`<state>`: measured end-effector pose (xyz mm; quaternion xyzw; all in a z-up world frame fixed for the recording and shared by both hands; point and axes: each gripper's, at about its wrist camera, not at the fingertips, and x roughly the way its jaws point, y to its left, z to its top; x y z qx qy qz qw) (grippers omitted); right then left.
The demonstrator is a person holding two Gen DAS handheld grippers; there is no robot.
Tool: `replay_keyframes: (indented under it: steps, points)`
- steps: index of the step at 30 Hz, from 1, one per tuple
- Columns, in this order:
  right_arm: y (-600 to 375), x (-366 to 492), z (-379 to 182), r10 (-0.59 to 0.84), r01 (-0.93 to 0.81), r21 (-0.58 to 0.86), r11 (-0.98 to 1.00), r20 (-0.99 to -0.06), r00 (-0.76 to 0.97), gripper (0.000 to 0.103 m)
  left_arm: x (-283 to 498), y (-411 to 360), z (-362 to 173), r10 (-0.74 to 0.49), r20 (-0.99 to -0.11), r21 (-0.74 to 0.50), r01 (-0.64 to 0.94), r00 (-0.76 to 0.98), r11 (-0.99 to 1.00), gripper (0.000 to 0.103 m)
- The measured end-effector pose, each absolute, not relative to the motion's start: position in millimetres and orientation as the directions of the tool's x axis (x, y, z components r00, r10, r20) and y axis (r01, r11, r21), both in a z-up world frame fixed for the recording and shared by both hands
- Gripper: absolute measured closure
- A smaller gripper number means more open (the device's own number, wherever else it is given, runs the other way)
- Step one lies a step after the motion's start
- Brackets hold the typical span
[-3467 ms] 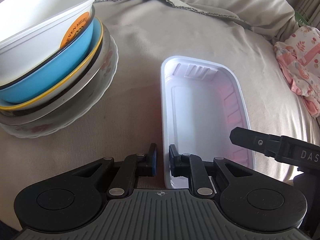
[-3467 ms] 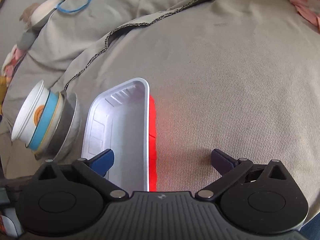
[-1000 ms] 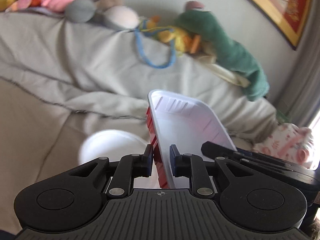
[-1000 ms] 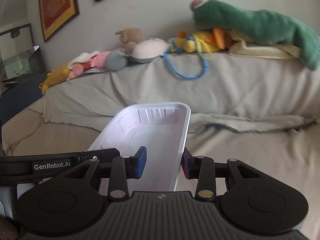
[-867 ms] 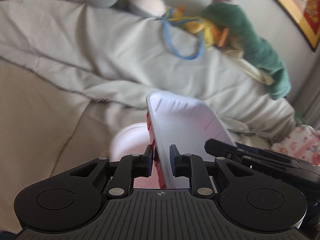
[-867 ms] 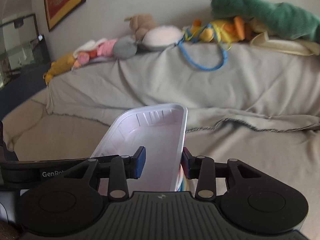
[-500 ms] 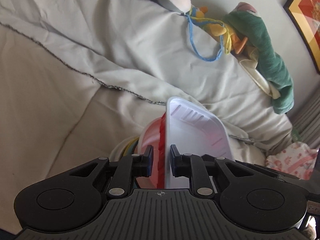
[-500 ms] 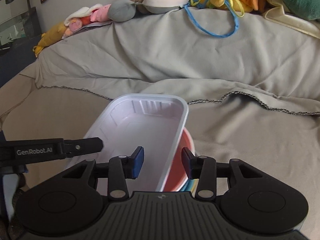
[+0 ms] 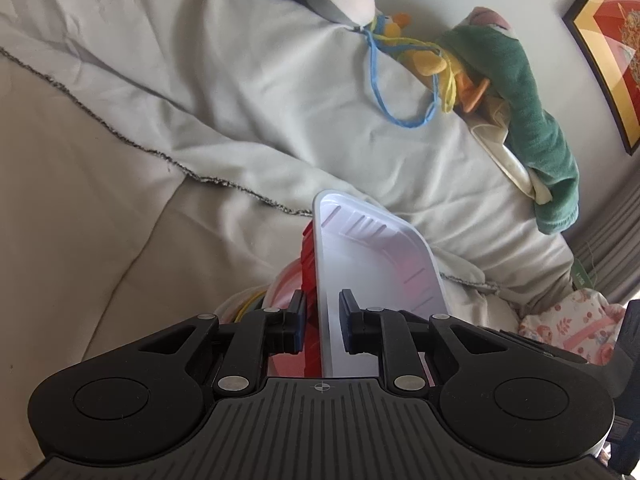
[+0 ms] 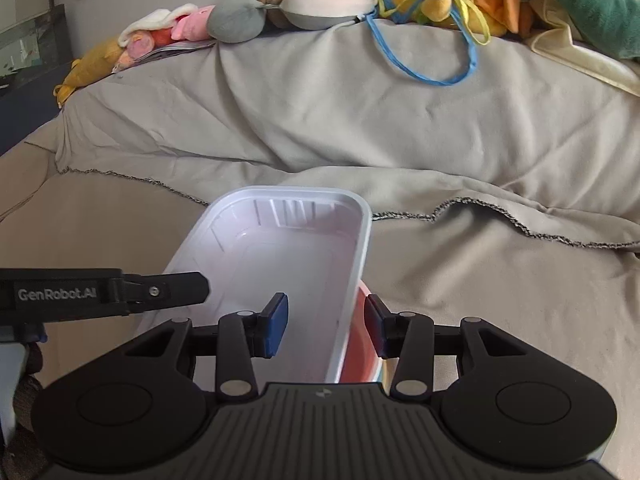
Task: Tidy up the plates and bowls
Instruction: 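Lift the white-and-red tray with both grippers and carry it over the bowl stack, then lower the tray onto the top bowl of the stack with both grippers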
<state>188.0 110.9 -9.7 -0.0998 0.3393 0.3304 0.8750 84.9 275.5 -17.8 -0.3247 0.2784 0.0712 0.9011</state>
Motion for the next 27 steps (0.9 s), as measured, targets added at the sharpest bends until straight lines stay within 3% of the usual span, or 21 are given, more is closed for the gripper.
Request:
replay_keyframes:
  steps: [3,7,15,23,27]
  points:
    - [101,186,-10,0.506,-0.630,0.068,0.774,-0.664,0.551,0.058,76,276,-15,-0.014,-0.560,-0.528,-0.344,0.828,0.777,0.082]
    - [88,185,-11,0.524,-0.614,0.139,0.777,-0.682,0.510,0.039,74,273,-16,0.042,-0.602,-0.472,-0.398,0.797,0.786,0.082]
    - [82,182,-22,0.601,-0.616,0.302,0.728,-0.713,0.361,0.038,75,268,-21,-0.019,-0.613,-0.502,-0.371,0.790,0.781,0.082]
    - [81,163,-8,0.568,-0.636,0.173,0.752,-0.660,0.492,0.039,68,250,-8,-0.012,-0.600,-0.471,-0.341,0.800,0.813,0.082]
    - [82,154,-1,0.599,-0.680,0.169,0.714,-0.650,0.468,0.049,66,244,-2,-0.002,-0.596,-0.454,-0.335,0.803,0.826,0.082]
